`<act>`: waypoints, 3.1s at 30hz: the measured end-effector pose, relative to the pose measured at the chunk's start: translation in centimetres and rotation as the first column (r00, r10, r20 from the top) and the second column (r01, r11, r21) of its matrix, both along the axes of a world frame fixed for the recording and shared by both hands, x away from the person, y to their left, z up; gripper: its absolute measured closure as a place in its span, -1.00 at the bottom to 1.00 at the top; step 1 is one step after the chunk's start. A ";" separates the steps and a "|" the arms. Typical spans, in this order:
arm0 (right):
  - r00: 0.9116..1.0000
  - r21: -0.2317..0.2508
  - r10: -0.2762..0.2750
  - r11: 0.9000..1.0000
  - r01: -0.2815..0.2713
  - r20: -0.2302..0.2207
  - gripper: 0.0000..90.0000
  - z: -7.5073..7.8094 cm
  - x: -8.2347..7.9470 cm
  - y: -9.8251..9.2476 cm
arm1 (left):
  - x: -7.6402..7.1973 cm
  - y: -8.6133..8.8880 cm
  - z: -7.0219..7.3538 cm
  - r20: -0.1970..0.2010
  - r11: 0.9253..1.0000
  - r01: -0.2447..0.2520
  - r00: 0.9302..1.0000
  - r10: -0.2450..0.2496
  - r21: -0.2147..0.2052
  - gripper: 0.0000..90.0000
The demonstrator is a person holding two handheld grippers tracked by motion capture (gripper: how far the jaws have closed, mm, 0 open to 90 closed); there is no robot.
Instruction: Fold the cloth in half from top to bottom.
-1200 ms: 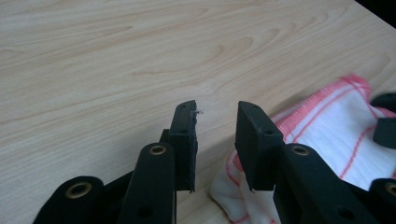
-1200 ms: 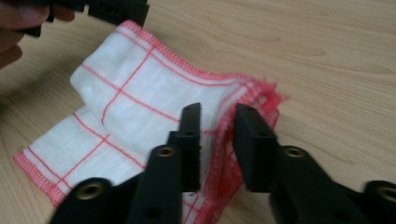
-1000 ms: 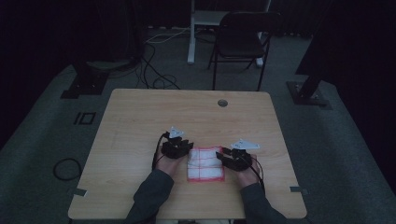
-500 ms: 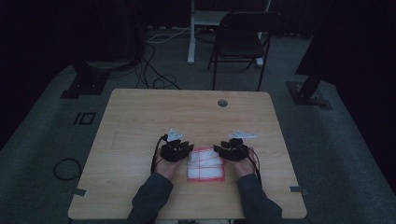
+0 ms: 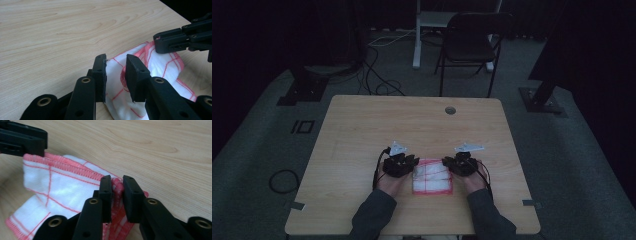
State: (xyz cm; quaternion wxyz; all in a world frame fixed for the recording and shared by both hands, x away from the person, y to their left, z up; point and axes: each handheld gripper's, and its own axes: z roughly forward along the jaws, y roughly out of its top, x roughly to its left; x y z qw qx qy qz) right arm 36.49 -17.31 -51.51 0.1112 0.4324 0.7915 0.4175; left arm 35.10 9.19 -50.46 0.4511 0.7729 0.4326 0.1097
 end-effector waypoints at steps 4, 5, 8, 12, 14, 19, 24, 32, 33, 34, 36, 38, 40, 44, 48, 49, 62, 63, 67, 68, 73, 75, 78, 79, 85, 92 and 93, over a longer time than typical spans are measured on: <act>0.999 0.008 0.022 1.000 -0.022 0.025 0.79 0.4 -0.7 -0.3 | -0.7 0.0 0.1 0.006 1.000 0.008 1.000 -0.008 -0.004 0.61; 0.999 0.008 0.025 1.000 -0.025 0.027 0.79 0.5 -0.9 -0.4 | -0.8 0.0 0.1 0.008 1.000 0.010 1.000 -0.010 -0.006 0.61; 0.999 0.013 0.031 0.999 -0.032 0.037 0.79 0.5 -1.4 -0.5 | -1.4 0.1 0.2 0.012 1.000 0.015 1.000 -0.015 -0.018 0.61; 0.998 0.021 0.035 0.999 -0.036 0.050 0.79 0.6 -2.1 -0.7 | -2.0 0.2 0.3 0.019 1.000 0.023 1.000 -0.022 -0.015 0.62; 0.998 0.029 0.036 0.999 -0.038 0.054 0.79 0.8 -2.5 -0.7 | -2.3 0.3 0.3 0.017 1.000 0.025 1.000 -0.025 -0.016 0.62; 0.997 0.041 0.044 0.998 -0.047 0.066 0.78 0.9 -3.4 -0.9 | -3.1 0.4 0.2 0.019 0.999 0.031 0.999 -0.031 -0.018 0.62; 0.996 0.070 0.038 0.997 -0.044 0.085 0.60 1.0 -4.0 -1.6 | -3.9 0.5 0.0 0.017 0.999 0.045 0.999 -0.045 -0.017 0.62; 0.993 0.117 -0.010 0.993 -0.003 0.114 0.46 1.7 -4.0 -3.1 | -4.8 1.0 -0.4 0.012 0.999 0.046 0.999 -0.046 -0.028 0.60; 0.993 0.119 -0.015 0.993 0.001 0.117 0.46 1.7 -4.0 -3.1 | -4.9 1.1 -0.4 0.012 0.998 0.046 0.999 -0.045 -0.031 0.60; 0.993 0.121 -0.017 0.993 0.002 0.121 0.46 1.8 -4.0 -3.2 | -5.1 1.1 -0.5 0.010 0.998 0.049 0.999 -0.048 -0.032 0.59; 0.992 0.119 -0.019 0.993 0.004 0.126 0.45 1.8 -4.1 -3.3 | -5.4 1.2 -0.7 0.006 0.998 0.052 0.999 -0.052 -0.030 0.58; 0.991 0.120 -0.020 0.993 0.004 0.130 0.46 1.9 -4.2 -3.4 | -5.6 1.3 -0.9 0.004 0.998 0.051 0.999 -0.051 -0.037 0.56; 0.991 0.121 -0.021 0.993 0.005 0.130 0.46 1.9 -4.2 -3.4 | -5.8 1.4 -0.9 0.003 0.998 0.052 0.999 -0.052 -0.036 0.54; 0.992 0.117 -0.019 0.993 0.004 0.127 0.46 1.8 -4.2 -3.4 | -6.1 1.8 -0.8 0.009 0.998 0.046 0.999 -0.045 -0.047 0.51; 0.992 0.116 -0.019 0.993 0.005 0.124 0.46 1.7 -4.1 -3.4 | -5.9 2.3 -0.6 0.020 0.998 0.030 0.999 -0.029 -0.049 0.48; 0.992 0.117 -0.020 0.993 0.005 0.123 0.46 1.6 -4.1 -3.4 | -5.8 2.5 -0.6 0.021 0.998 0.023 1.000 -0.022 -0.050 0.47; 0.994 0.096 -0.017 0.995 0.007 0.111 0.46 1.0 -4.2 -3.3 | -4.5 4.0 -0.6 0.036 0.997 -0.045 0.998 0.048 -0.067 0.46; 0.994 0.096 -0.017 0.995 0.006 0.109 0.46 1.0 -4.2 -3.2 | -4.3 4.0 -0.6 0.033 0.997 -0.049 0.998 0.051 -0.064 0.46; 0.994 0.095 -0.017 0.995 0.007 0.111 0.46 0.9 -4.2 -3.2 | -3.5 3.6 -1.1 0.021 0.998 -0.055 0.998 0.056 -0.041 0.47; 0.994 0.093 -0.017 0.996 0.007 0.110 0.46 0.9 -4.2 -3.2 | -3.3 3.4 -1.3 0.019 0.998 -0.053 0.998 0.054 -0.034 0.47; 0.994 0.088 -0.027 0.996 0.018 0.108 0.46 0.6 -4.1 -3.5 | -2.9 2.8 -2.1 0.021 0.999 -0.041 0.999 0.041 0.008 0.46; 0.994 0.077 -0.034 0.997 0.025 0.108 0.46 0.4 -4.1 -3.7 | -2.7 2.8 -2.4 0.023 0.999 -0.045 0.999 0.045 0.014 0.47; 0.993 0.071 -0.044 0.997 0.037 0.107 0.46 0.0 -4.1 -4.1 | -2.5 2.8 -2.7 0.028 0.999 -0.046 0.999 0.045 0.028 0.47; 0.993 0.066 -0.049 0.997 0.042 0.107 0.46 -0.1 -4.1 -4.1 | -2.5 2.9 -2.8 0.030 0.998 -0.046 0.999 0.045 0.032 0.47; 0.991 0.069 -0.086 0.994 0.079 0.100 0.46 -0.6 -3.9 -5.2 | -2.4 3.2 -3.0 0.037 0.997 -0.056 0.998 0.054 0.047 0.46; 0.989 0.064 -0.120 0.991 0.115 0.090 0.46 -1.3 -3.5 -6.2 | -2.6 3.7 -3.1 0.030 0.996 -0.057 0.998 0.055 0.064 0.45; 0.989 0.064 -0.120 0.991 0.115 0.090 0.46 -1.3 -3.5 -6.2 | -2.6 3.7 -3.1 0.030 0.996 -0.057 0.998 0.055 0.064 0.45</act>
